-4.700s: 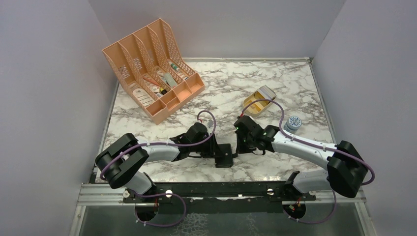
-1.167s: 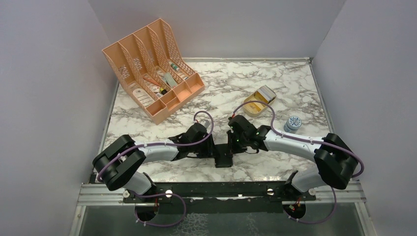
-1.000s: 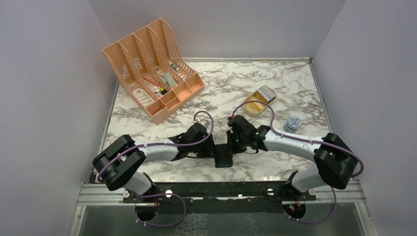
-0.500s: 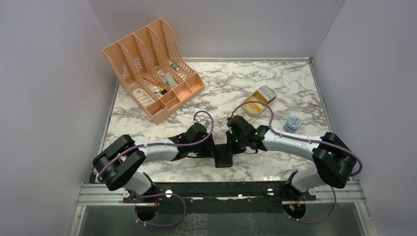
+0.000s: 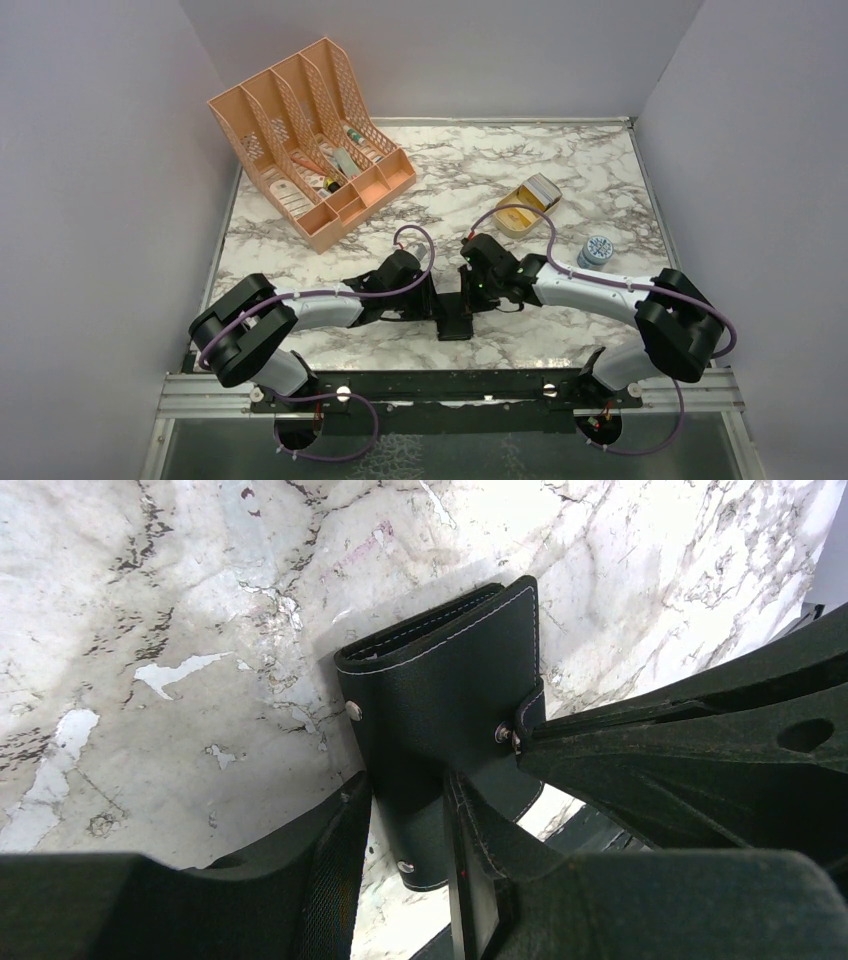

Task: Put the credit cards into the card holder
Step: Close the card holder at the center of the board.

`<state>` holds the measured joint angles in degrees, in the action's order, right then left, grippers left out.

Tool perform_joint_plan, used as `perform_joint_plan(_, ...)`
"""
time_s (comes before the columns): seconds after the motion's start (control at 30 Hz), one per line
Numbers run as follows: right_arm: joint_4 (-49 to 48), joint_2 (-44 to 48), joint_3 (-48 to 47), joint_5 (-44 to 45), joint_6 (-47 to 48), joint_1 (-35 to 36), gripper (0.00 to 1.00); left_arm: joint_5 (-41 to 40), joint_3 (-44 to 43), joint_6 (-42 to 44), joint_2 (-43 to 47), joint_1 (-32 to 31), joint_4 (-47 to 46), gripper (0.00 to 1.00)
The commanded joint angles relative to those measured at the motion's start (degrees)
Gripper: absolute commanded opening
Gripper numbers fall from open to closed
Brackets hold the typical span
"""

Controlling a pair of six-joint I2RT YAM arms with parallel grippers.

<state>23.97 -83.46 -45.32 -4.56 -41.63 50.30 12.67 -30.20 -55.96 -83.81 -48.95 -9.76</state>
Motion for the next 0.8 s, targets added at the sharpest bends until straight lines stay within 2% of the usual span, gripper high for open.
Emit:
perform_joint_plan(0.0, -0.04, 0.26, -1.87, 1.38, 0.63, 0.58, 0.01, 1.31, 0.16, 0.68, -0.48, 0.01, -1.59, 0.35)
perform_joint_plan(0.77, -1.72, -2.65, -0.52, 0.16, 0.5, 0.58, 0.01, 1.4, 0.14, 0.88, -0.07, 0.03, -1.24, 0.35)
